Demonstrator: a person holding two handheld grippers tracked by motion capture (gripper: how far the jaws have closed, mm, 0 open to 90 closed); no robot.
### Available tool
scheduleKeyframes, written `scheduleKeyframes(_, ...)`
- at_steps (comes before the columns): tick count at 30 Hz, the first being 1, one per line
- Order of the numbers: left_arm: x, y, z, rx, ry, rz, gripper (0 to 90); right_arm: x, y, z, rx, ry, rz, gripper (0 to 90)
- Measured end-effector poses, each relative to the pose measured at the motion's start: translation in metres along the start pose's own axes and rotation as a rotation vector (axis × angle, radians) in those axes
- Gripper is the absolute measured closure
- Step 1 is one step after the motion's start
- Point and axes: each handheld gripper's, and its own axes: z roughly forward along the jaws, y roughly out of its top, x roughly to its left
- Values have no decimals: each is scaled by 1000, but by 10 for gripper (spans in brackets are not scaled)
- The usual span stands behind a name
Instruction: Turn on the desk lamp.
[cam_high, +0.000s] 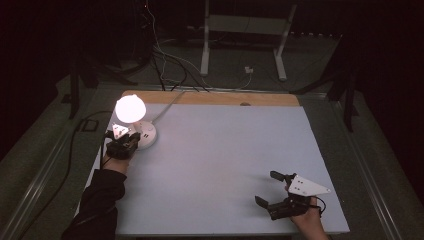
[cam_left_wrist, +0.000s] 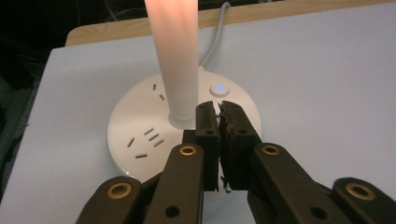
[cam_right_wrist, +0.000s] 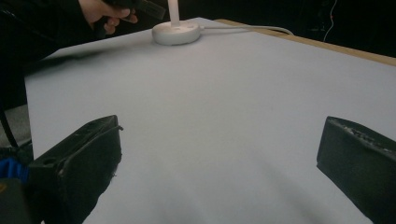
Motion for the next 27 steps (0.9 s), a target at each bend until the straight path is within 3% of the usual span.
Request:
scheduleKeyframes(3,-1,0,-2,8,17,-16,771,-1,0,0,-4,0,6,0)
scheduleKeyframes(4,-2,0,-2,10,25,-19,708,-1,0,0,-3,1,8,0)
scheduleKeyframes(15,-3,1,-2,53,35,-36,360,-1,0,0,-6,-1,7,0)
scheduleKeyframes(19,-3,3,-5,44,47,-49,210,-1,0,0,-8,2,9,0)
scheduleKeyframes(24,-2,8,-8,57,32,-83,80,-2,-1,1,-9,7,25,0)
scheduleKeyframes(27,-3,9,-7,77,-5,-80,18,-5,-2,1,-12,8,36,0)
